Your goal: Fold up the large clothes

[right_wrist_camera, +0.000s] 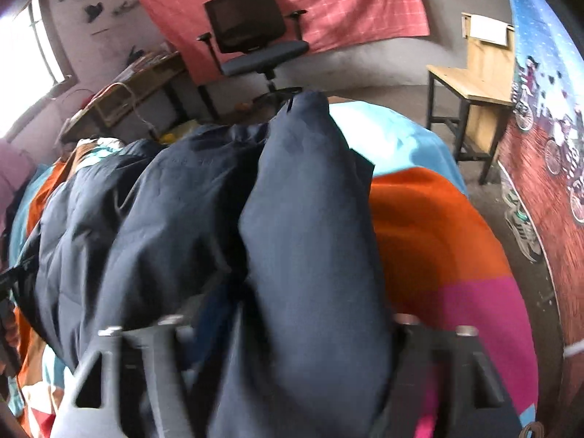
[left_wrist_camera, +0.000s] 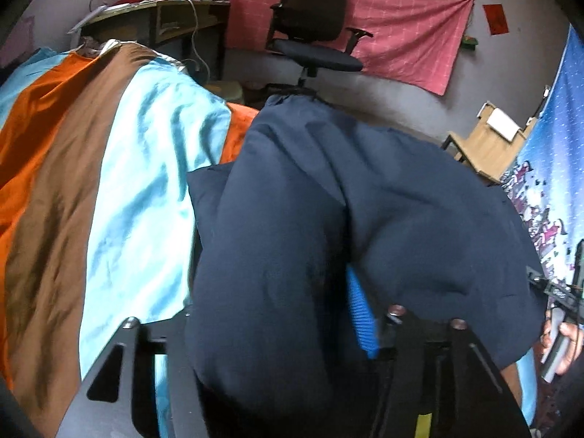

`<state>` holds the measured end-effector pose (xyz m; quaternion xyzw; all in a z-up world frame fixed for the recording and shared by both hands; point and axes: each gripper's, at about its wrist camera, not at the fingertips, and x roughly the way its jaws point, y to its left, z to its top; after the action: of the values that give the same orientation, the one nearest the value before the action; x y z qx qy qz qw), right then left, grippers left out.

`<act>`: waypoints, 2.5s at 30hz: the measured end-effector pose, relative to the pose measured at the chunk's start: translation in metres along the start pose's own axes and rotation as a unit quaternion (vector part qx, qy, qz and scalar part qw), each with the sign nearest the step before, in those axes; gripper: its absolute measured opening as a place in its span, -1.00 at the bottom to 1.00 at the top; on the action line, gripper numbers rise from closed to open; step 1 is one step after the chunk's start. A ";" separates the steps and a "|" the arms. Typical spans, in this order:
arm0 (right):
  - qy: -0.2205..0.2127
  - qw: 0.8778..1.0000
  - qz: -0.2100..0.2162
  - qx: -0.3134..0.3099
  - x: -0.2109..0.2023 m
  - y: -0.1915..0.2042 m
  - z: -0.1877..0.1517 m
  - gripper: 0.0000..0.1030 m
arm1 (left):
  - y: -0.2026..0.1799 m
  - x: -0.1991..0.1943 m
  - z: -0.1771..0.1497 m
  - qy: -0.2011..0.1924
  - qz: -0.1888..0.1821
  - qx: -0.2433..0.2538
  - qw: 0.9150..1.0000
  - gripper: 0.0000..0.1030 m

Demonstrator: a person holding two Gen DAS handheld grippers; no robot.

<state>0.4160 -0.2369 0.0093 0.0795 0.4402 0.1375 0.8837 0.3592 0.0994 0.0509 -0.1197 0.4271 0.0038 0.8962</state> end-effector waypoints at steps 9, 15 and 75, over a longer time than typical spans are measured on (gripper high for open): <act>-0.019 0.999 -0.025 -0.026 -0.015 0.015 -0.002 0.86 | -0.006 -0.009 -0.014 -0.002 0.037 -0.012 0.999 0.23; -0.047 0.998 -0.041 -0.031 -0.033 0.019 -0.006 1.00 | -0.008 -0.018 -0.014 -0.009 0.050 -0.021 0.998 0.29; -0.176 0.979 0.026 -0.098 -0.174 0.124 -0.062 1.00 | -0.087 -0.161 -0.057 -0.169 0.031 0.088 0.981 0.98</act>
<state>0.2448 -0.1728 0.1357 0.0263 0.2598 0.1865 0.9471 0.2229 0.0179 0.1583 -0.0247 0.2714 0.0140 0.9621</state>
